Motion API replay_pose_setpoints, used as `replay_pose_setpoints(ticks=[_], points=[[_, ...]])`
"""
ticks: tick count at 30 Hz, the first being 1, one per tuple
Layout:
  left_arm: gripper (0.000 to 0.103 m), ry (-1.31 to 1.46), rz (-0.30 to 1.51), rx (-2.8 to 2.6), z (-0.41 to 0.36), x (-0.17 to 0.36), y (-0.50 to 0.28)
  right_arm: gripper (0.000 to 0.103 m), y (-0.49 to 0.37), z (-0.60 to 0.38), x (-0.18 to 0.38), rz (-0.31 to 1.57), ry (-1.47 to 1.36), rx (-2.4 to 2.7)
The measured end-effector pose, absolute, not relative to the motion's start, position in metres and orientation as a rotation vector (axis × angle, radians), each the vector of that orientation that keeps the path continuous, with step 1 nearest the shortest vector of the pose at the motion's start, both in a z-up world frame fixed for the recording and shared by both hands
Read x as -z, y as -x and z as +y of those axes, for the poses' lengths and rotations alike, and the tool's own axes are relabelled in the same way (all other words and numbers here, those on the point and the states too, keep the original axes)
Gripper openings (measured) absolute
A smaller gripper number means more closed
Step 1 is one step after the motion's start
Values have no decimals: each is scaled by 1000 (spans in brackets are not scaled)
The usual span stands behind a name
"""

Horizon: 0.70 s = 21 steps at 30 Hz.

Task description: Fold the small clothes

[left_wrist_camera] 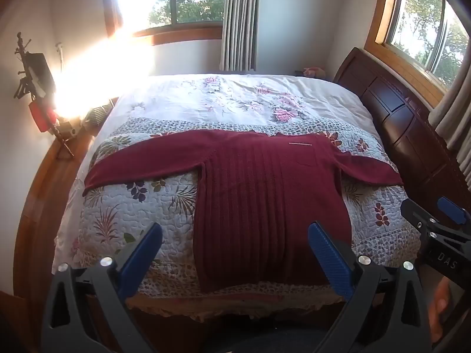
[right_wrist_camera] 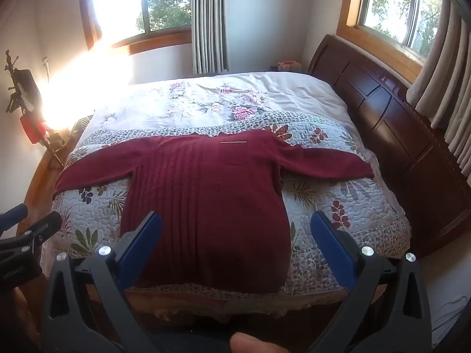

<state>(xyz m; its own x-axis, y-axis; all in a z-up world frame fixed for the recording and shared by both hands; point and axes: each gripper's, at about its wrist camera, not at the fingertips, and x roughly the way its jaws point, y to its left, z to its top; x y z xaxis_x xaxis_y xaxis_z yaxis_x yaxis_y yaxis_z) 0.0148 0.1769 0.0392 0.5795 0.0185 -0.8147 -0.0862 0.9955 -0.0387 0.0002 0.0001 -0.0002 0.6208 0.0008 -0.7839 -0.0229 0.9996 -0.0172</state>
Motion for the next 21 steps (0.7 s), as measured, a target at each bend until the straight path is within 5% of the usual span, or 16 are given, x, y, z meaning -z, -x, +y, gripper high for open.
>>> replay_pose_setpoints(ticks=[21], points=[[99, 74, 949, -74, 172, -41, -15, 100, 2, -3, 6, 906, 7, -14]])
